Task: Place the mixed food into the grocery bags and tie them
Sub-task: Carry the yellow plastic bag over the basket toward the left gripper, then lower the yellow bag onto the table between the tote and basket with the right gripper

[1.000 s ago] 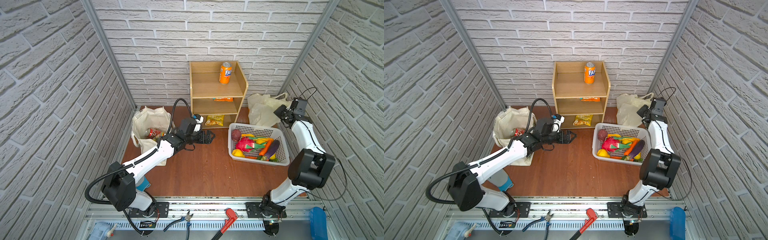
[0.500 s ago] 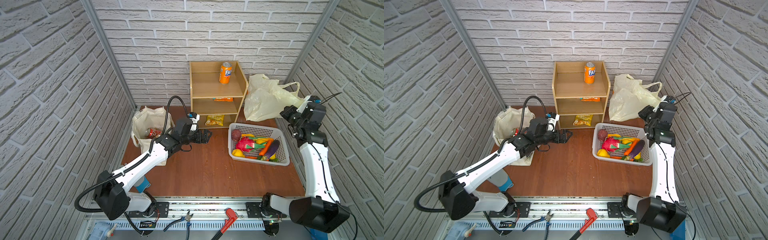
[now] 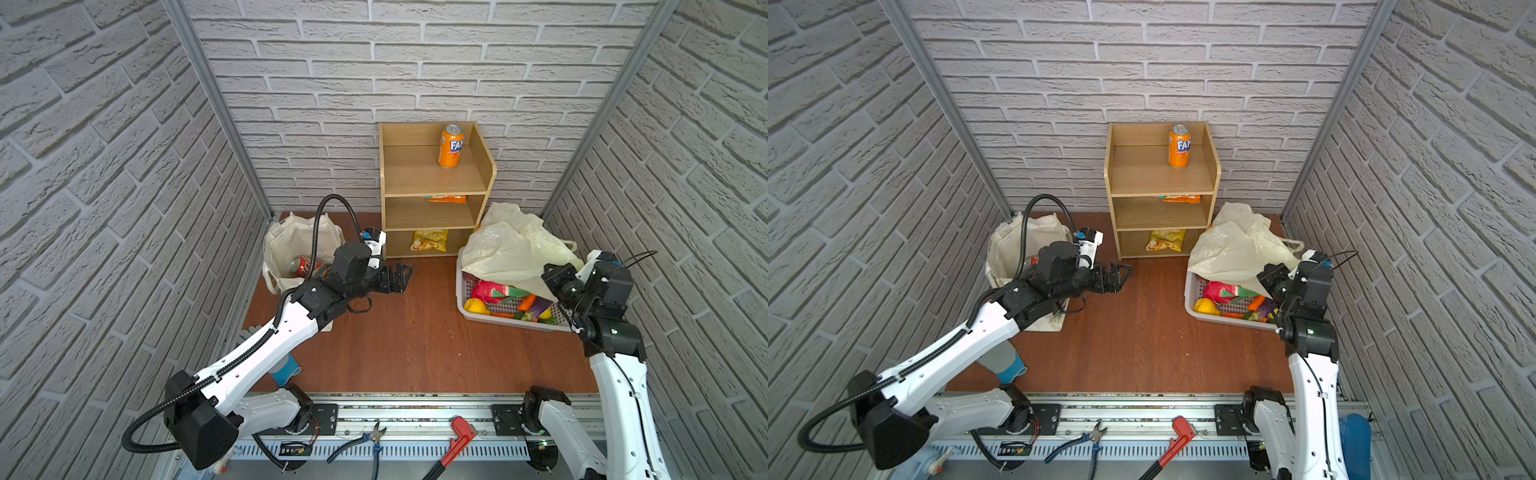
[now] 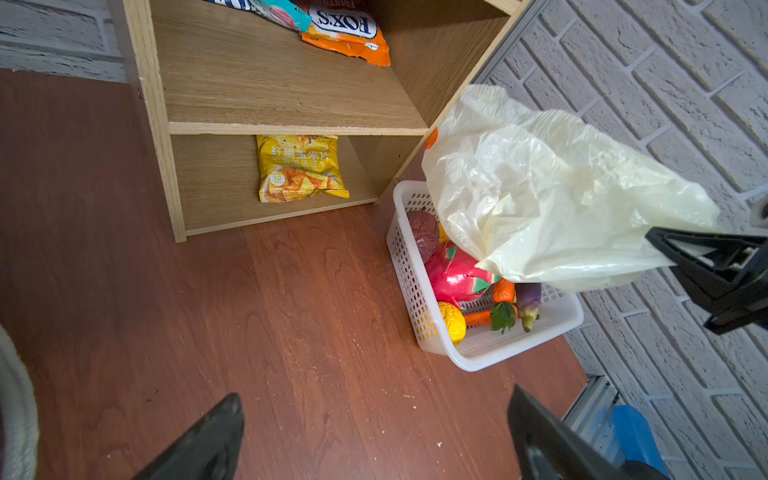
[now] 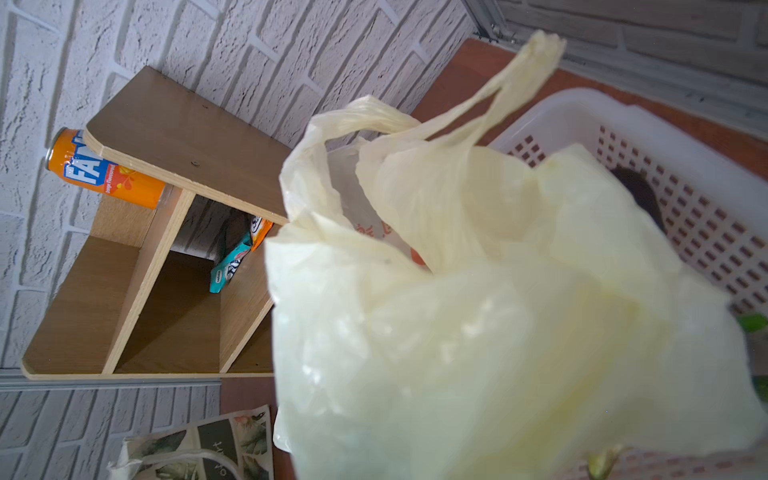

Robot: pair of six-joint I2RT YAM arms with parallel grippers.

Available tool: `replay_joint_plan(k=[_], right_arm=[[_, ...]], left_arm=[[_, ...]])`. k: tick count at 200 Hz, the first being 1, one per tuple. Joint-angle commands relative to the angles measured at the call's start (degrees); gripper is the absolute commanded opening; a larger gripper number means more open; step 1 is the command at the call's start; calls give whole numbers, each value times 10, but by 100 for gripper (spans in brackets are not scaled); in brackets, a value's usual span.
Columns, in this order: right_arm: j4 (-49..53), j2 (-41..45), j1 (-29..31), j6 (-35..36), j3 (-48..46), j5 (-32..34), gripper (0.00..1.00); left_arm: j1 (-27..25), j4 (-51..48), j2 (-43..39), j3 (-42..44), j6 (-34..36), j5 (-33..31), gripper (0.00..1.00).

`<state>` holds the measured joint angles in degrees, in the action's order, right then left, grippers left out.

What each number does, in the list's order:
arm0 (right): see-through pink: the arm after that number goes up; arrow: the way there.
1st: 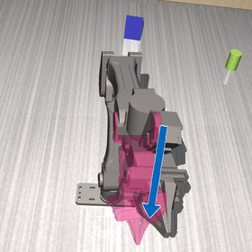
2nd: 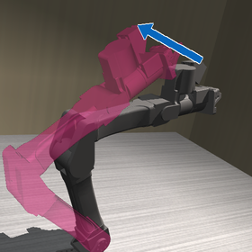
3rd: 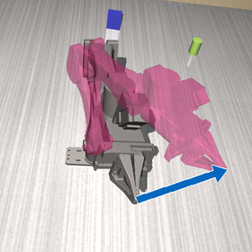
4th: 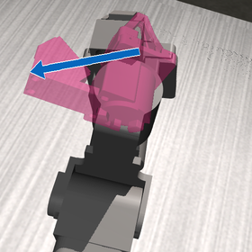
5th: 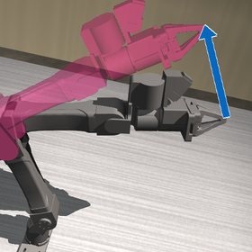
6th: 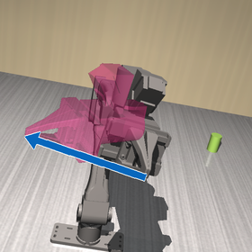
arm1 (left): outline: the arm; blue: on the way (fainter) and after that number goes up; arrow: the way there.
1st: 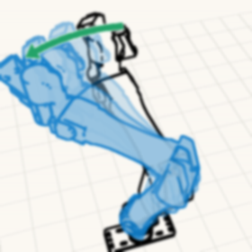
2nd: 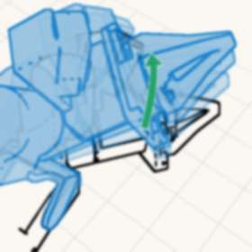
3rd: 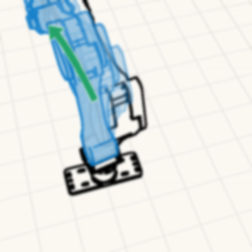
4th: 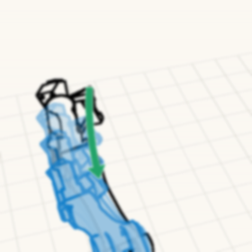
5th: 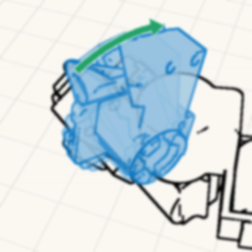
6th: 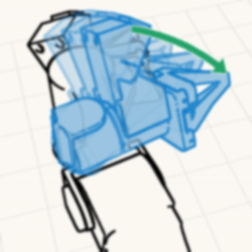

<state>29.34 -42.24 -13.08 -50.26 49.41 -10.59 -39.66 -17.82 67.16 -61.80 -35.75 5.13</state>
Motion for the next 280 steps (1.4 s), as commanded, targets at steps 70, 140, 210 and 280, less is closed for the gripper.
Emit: replay_joint_plan(k=[70, 140, 210, 280], right_arm=[[-101, 10, 265, -184, -92, 128, 9], [-202, -143, 442, -242, -3, 204, 11], [-281, -311, 507, -275, 97, 205, 26], [-370, -491, 534, -293, 187, 109, 60]], left_arm=[[-1, 3, 5, -6, 3, -15, 98], [11, -11, -2, -15, 11, -32, 98], [46, -19, -44, -2, 4, -42, 98], [60, -27, -92, 17, -11, -88, 98]])
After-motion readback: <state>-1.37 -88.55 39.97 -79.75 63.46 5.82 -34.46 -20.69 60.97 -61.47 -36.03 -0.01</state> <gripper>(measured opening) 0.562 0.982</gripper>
